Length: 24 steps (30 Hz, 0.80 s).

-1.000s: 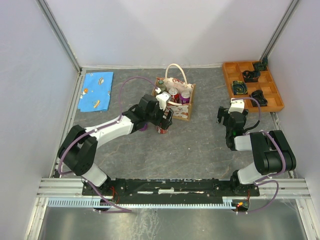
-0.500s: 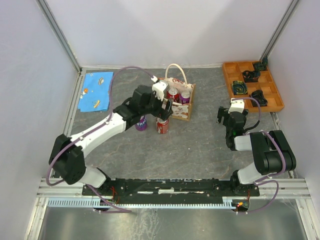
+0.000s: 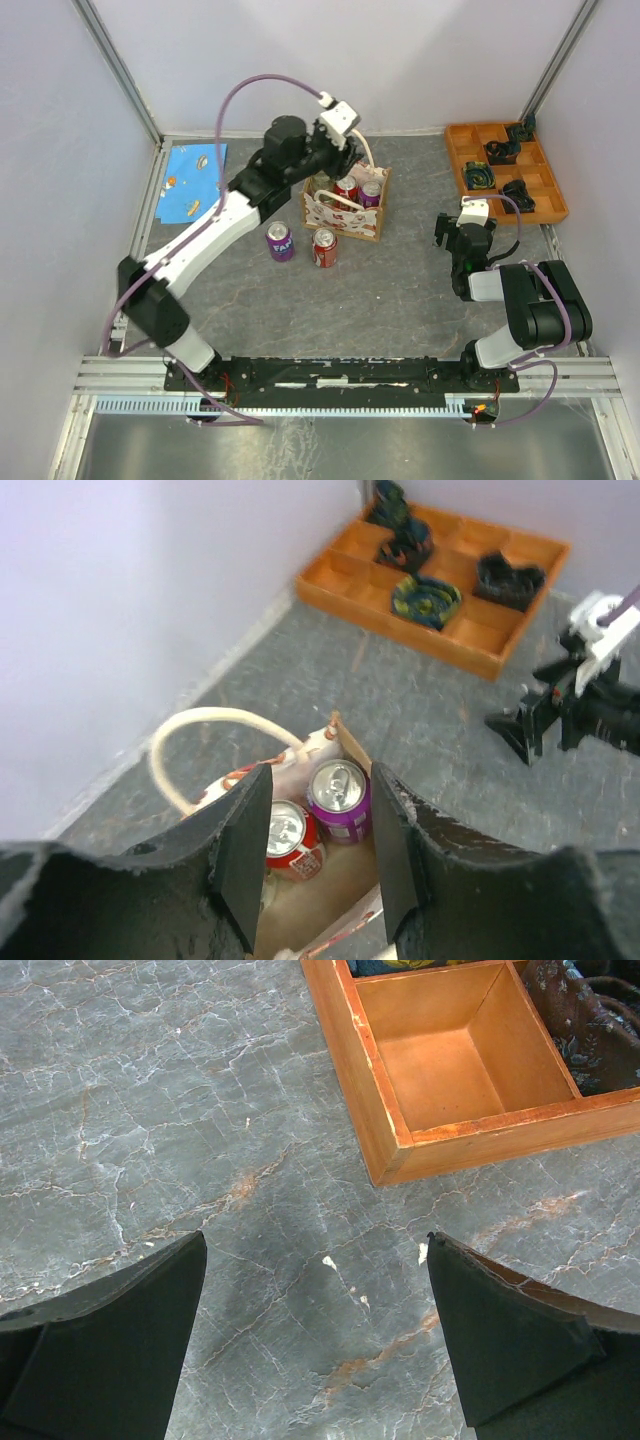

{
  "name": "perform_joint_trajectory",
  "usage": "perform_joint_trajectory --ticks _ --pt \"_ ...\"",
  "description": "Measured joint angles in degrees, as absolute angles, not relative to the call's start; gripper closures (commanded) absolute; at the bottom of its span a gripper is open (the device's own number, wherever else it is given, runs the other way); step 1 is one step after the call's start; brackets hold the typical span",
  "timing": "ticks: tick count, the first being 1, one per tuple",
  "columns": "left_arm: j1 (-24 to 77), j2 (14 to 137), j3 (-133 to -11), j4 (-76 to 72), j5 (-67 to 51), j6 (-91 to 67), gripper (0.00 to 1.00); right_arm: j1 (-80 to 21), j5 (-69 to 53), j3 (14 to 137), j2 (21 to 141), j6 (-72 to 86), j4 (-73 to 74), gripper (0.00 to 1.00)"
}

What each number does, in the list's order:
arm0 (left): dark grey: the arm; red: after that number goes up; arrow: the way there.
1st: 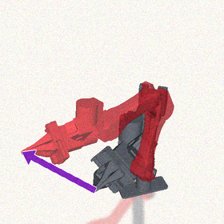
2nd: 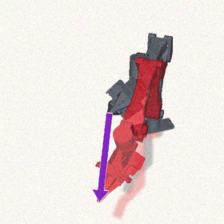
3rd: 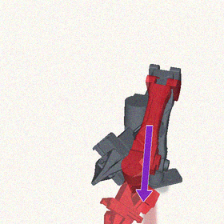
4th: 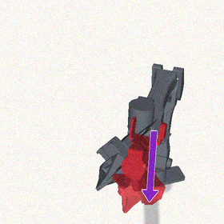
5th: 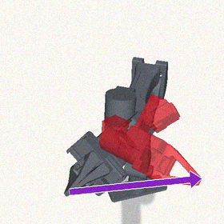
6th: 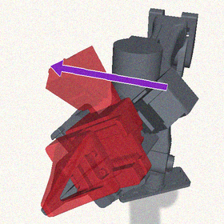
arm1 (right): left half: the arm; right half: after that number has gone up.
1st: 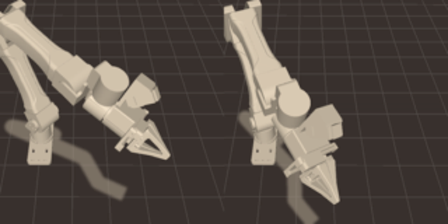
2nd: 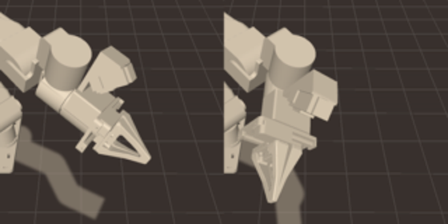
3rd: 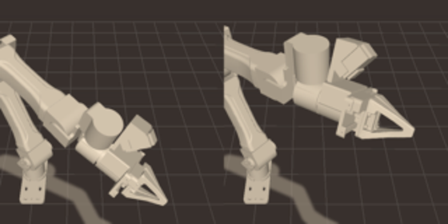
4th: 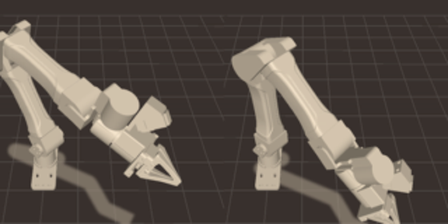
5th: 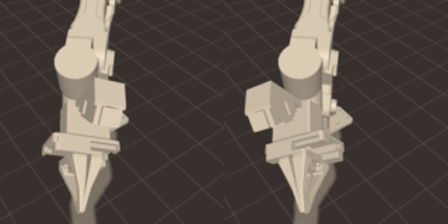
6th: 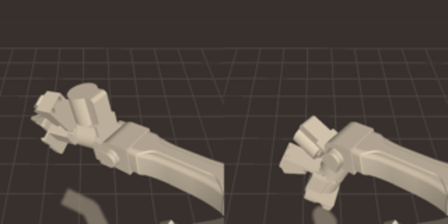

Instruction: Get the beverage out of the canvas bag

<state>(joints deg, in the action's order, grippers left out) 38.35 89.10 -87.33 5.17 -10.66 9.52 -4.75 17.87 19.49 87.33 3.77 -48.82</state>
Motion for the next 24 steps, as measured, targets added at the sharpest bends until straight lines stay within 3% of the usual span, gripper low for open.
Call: perform_joint_trajectory --ticks 9,24 --pt "34.0 110.3 -98.5 12.4 -23.6 15.4 0.49 -4.8 17.9 19.5 87.3 3.8 -48.8 0.01" --pt "30.9 113.4 -98.0 12.5 -36.9 26.4 0.46 -4.8 17.9 19.5 87.3 3.8 -48.8 0.01"
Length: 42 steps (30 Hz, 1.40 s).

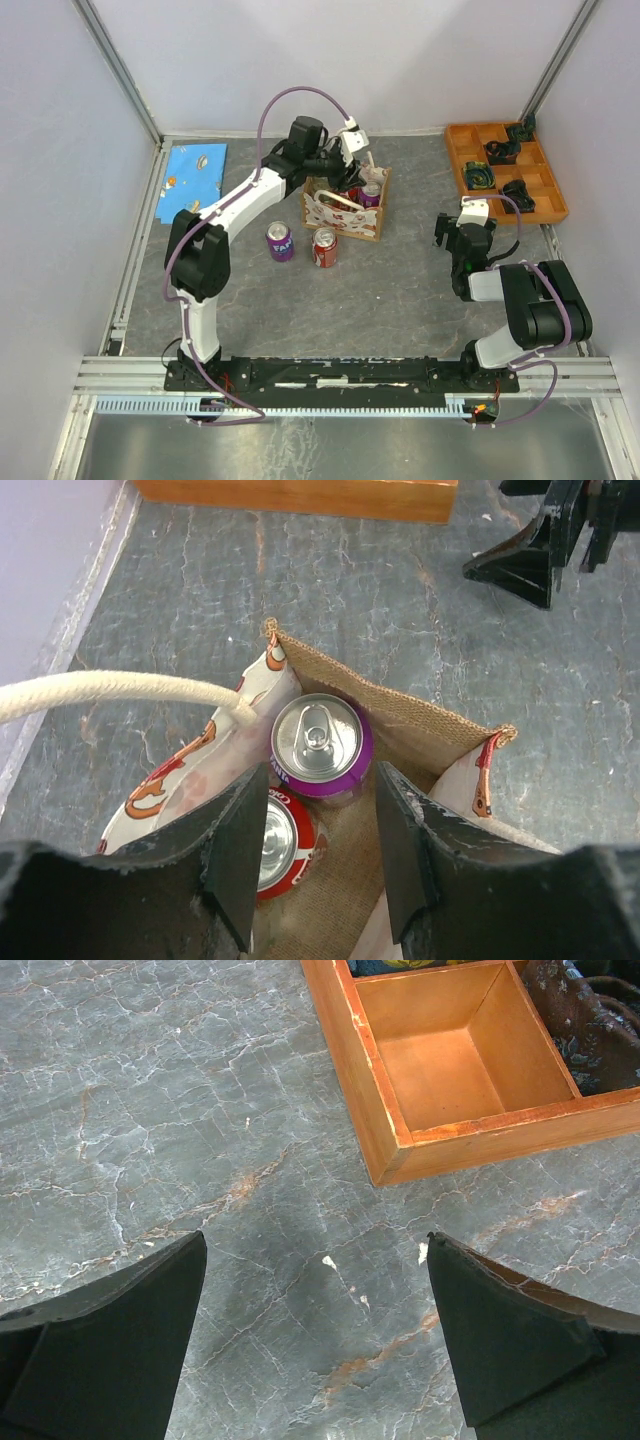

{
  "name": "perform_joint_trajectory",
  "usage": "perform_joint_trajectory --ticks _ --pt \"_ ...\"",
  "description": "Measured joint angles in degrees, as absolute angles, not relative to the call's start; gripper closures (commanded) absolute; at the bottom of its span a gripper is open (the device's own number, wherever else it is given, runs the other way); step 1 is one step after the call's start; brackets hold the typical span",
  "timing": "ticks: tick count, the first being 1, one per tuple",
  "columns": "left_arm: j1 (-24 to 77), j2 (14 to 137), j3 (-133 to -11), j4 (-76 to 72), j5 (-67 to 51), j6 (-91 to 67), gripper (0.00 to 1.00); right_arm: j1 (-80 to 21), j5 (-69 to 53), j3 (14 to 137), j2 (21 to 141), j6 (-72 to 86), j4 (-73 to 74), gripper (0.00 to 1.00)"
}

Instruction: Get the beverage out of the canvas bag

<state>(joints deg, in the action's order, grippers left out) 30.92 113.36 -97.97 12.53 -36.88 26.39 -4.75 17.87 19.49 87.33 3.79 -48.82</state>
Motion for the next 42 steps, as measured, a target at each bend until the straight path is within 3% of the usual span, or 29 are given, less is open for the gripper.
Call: perform_joint_trajectory --ticks 25,30,31,32,42 --pt "31.4 126.2 -103.6 7.1 -40.8 33.4 0.37 -4.8 17.9 19.5 87.3 3.8 -48.8 0.01" --pt "31.4 126.9 -103.7 7.0 -41.8 33.4 0.26 -4.8 17.9 19.5 87.3 3.8 -48.8 0.01" --pt "31.4 126.9 -103.7 7.0 -41.9 33.4 0.07 -4.8 17.9 19.5 87.3 3.8 -48.8 0.01" --pt "31.4 126.9 -103.8 7.2 -42.0 33.4 0.0 -4.8 17.9 19.5 87.3 3.8 -48.8 0.01" --pt "31.4 126.9 -104.6 8.6 -42.1 33.4 0.01 -4.8 17.9 19.5 87.3 3.8 -48.8 0.01"
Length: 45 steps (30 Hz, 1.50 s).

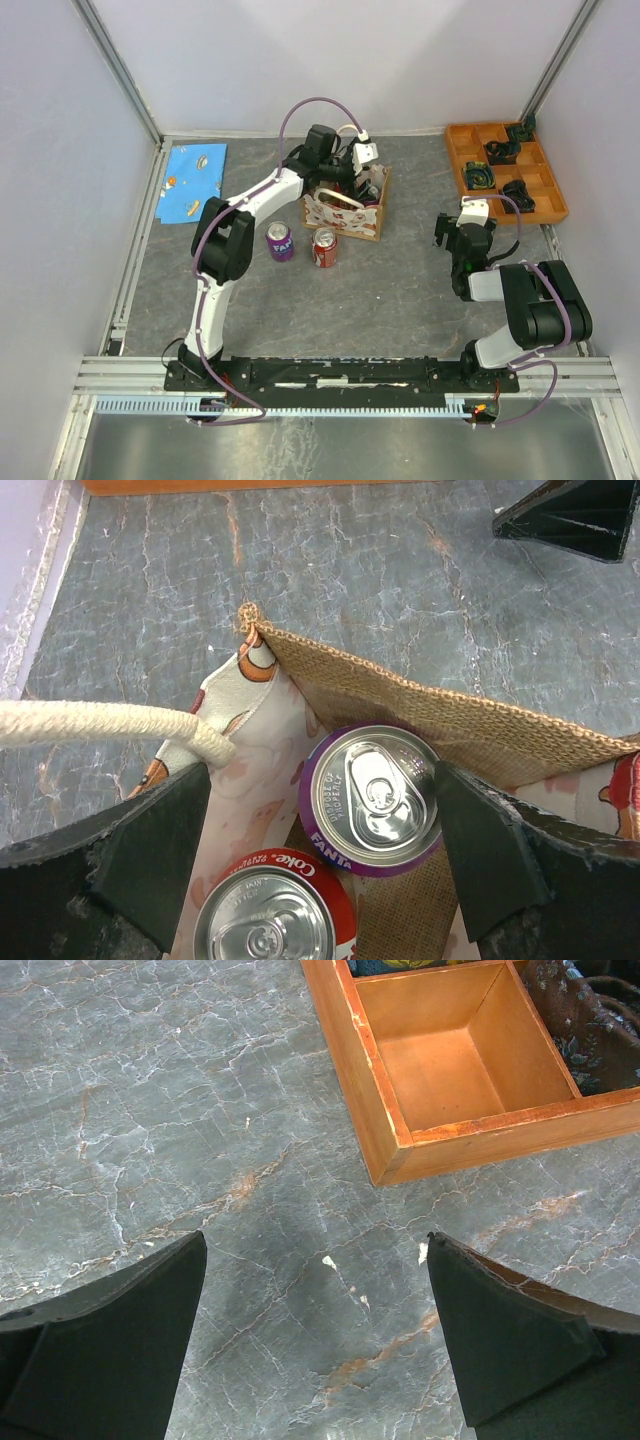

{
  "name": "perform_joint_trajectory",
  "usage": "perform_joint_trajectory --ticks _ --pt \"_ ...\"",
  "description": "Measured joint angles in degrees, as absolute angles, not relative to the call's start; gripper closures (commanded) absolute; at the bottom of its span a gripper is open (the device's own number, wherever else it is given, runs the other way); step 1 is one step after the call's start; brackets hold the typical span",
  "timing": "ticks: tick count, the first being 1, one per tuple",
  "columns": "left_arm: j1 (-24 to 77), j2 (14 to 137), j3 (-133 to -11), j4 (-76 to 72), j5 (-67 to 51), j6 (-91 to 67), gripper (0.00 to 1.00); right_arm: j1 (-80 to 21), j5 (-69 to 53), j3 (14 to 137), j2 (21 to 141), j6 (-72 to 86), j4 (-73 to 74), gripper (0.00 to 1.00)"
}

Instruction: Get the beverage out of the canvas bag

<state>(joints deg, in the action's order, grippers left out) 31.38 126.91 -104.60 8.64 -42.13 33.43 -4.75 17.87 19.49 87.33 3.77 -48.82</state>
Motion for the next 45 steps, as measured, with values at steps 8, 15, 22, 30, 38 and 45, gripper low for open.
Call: perform_joint_trajectory --ticks 8,15,22,30,38,45 --pt "31.4 126.9 -105.7 10.2 -42.9 33.4 0.0 -4.8 17.9 19.5 87.3 3.8 -48.8 0.01" --pt "31.3 126.8 -105.7 11.0 -44.1 33.5 0.0 -4.8 17.9 19.5 87.3 3.8 -48.8 0.01" --pt "31.3 126.7 -105.7 11.7 -44.2 33.5 0.0 -4.8 17.9 19.5 87.3 3.8 -48.8 0.01" --pt "31.3 125.8 -105.6 14.5 -44.6 34.4 0.01 -4.8 17.9 19.5 87.3 3.8 -48.8 0.01" --pt "31.4 125.8 -104.5 14.4 -45.2 34.5 0.04 -4.8 17.9 19.5 87.3 3.8 -48.8 0.01" --pt "31.4 125.8 -103.2 13.1 -45.2 34.4 0.04 -4.8 17.9 19.5 87.3 3.8 -48.8 0.01"
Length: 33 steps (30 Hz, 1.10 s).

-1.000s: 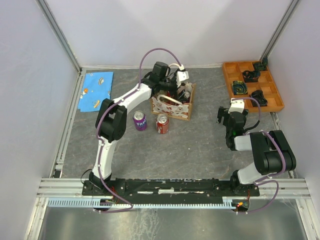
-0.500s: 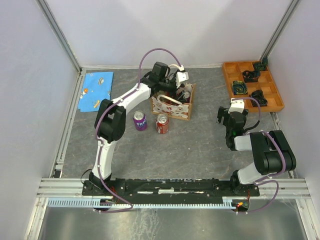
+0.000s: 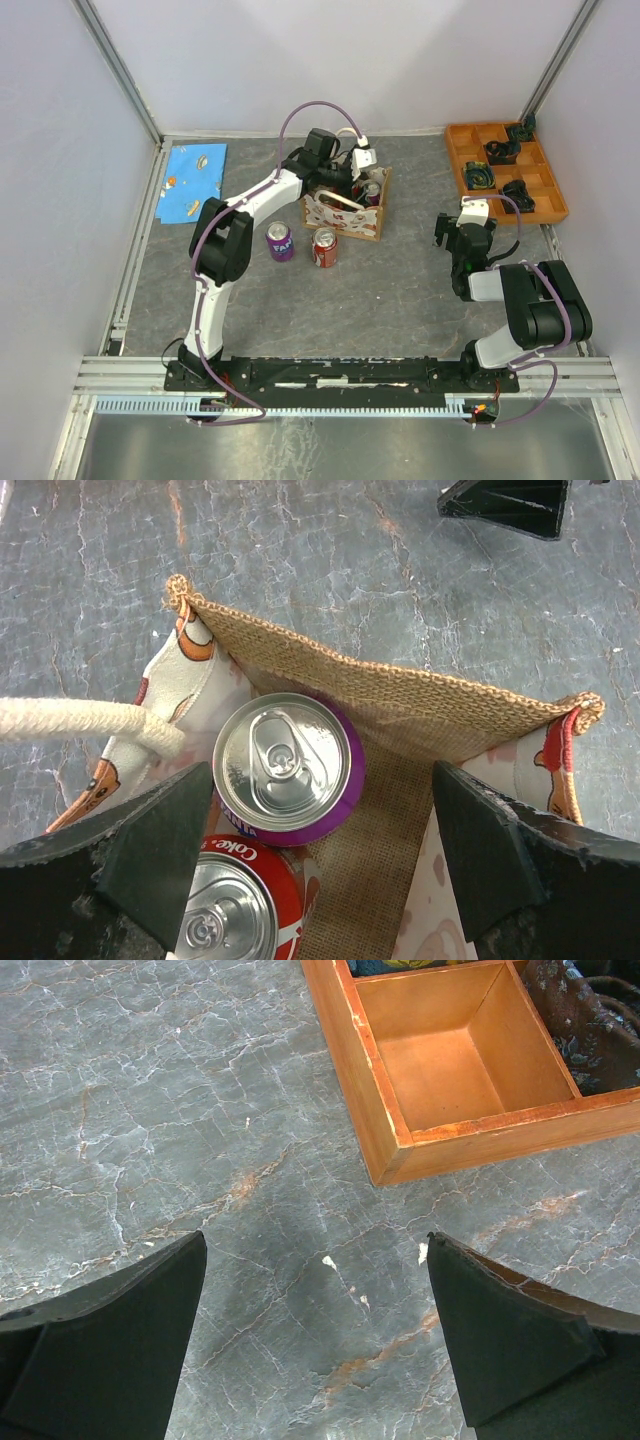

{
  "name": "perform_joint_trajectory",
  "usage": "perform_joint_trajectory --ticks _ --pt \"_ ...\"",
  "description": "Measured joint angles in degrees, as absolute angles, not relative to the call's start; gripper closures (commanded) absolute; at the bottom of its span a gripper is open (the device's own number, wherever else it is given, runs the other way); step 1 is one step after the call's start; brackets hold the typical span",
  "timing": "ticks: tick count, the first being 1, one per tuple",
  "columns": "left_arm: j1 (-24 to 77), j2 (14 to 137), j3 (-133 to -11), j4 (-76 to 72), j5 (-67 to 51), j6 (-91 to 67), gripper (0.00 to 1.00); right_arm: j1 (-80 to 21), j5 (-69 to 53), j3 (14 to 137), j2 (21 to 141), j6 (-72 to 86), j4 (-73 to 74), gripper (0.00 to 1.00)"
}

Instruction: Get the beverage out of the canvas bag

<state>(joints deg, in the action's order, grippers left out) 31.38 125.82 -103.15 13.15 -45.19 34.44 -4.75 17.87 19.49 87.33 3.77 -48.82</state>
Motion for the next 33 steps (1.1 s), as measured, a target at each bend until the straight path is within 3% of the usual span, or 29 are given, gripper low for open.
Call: perform_joint_trajectory --ticks 23,33 --pt "31.4 129.4 -103.8 7.8 -46.5 34.3 0.09 -4.8 17.9 19.5 87.3 3.8 -48.8 0.01" --pt "31.4 129.8 -103.9 6.5 -46.5 33.5 0.24 -4.8 17.9 19.5 87.3 3.8 -48.8 0.01"
